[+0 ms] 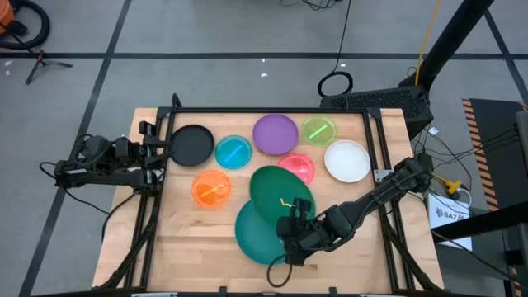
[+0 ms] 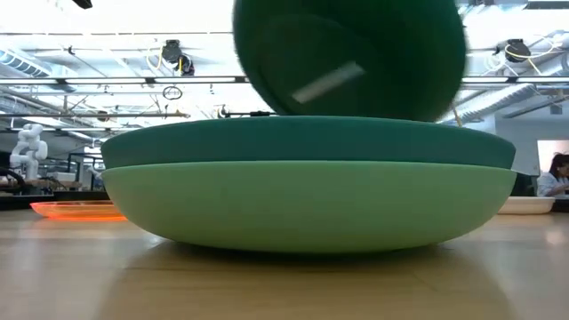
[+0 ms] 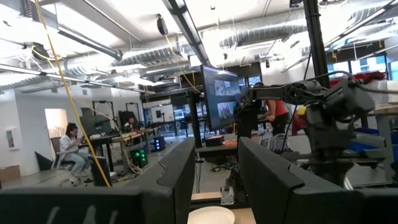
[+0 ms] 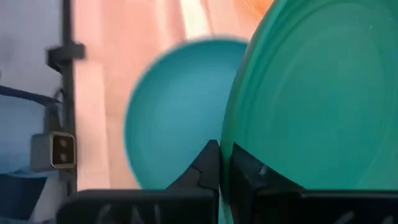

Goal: Stack plastic plates
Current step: Stack the dark green plate on top of the blue plate

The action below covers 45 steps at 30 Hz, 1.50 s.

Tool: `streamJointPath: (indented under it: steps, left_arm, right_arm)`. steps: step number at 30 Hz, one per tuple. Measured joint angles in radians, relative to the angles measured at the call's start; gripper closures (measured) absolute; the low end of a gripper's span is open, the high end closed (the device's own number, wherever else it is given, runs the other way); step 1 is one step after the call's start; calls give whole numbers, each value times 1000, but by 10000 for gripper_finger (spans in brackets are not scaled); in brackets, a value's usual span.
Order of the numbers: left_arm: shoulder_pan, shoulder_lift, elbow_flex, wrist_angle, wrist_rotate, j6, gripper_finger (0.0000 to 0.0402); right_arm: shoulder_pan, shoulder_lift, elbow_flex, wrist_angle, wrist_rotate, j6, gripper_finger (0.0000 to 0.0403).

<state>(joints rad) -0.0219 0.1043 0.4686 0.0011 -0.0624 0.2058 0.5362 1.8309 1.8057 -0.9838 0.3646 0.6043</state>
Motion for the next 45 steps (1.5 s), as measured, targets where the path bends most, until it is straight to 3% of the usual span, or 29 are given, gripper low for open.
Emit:
streamJointPath:
  steps: [4, 9, 27, 31, 45]
  left_arm:
    - [0, 0, 0, 0, 0, 0, 270]
    - [0, 0, 0, -5, 0, 0, 270]
    - [0, 0, 0, -5, 0, 0, 270]
    - [0, 0, 0, -6, 0, -1, 270]
    - [0, 0, 0, -6, 0, -4, 270]
  right_arm:
    - [0, 0, 0, 99, -23, -117, 400]
    - [1, 0, 0, 157, -82, -144, 394]
    - [9, 26, 0, 168, -111, -40, 393]
    - [9, 71, 0, 173, -185, -40, 393]
    - [8, 103, 0, 198, -211, 40, 381]
